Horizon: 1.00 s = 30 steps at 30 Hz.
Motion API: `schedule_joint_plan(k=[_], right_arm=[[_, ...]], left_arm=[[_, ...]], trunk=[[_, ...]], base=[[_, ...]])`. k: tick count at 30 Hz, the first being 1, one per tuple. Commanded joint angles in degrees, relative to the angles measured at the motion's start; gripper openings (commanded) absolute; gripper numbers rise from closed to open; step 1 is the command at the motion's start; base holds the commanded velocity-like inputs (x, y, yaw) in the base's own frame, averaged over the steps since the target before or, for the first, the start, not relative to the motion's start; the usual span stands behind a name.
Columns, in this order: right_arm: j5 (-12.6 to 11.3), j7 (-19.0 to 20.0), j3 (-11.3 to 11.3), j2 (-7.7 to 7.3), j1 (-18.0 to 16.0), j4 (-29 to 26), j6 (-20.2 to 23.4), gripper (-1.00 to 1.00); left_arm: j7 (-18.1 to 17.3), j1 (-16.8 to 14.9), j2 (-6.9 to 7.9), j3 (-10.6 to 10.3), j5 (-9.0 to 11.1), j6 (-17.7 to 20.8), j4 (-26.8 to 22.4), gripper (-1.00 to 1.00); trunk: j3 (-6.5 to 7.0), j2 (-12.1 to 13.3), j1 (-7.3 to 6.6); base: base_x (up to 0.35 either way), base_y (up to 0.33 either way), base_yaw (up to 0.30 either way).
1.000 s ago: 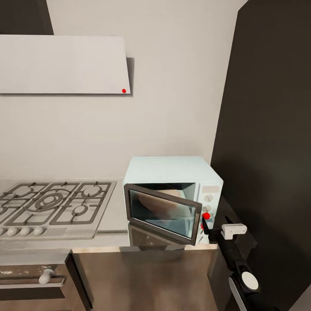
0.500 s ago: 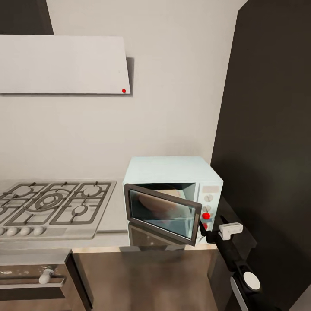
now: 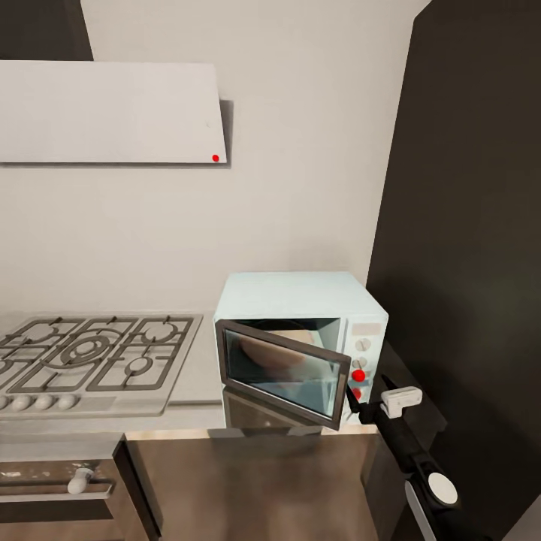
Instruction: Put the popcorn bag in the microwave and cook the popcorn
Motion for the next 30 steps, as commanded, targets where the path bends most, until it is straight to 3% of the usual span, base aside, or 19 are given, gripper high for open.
schedule_joint_plan(k=[1, 21, 26, 30], right_arm=[[0.2, 0.5, 2.8, 0.00, 0.0, 0.0, -0.2, 1.00], [0.2, 1.0, 2.9, -0.05, 0.0, 0.0, -0.2, 1.00], [0.3, 11.4, 2.7, -0.12, 0.0, 0.0, -0.2, 1.00], [0.3, 14.5, 2.6, -0.26, 0.0, 0.0, -0.2, 1.00]], left_arm=[[0.0, 0.0, -0.01, 0.2, 0.0, -0.1, -0.1, 1.00], [0.0, 0.0, -0.01, 0.2, 0.0, -0.1, 0.0, 1.00], [0.0, 0.0, -0.01, 0.2, 0.0, -0.1, -0.1, 1.00], [0.0, 0.0, -0.01, 0.2, 0.0, -0.1, 0.0, 1.00]], trunk=[[-0.07, 0.0, 0.01], [-0.07, 0.0, 0.01], [-0.07, 0.0, 0.01], [-0.07, 0.0, 0.01]], base=[[0.000, 0.000, 0.000], [0.077, 0.000, 0.000], [0.000, 0.000, 0.000], [0.000, 0.000, 0.000]])
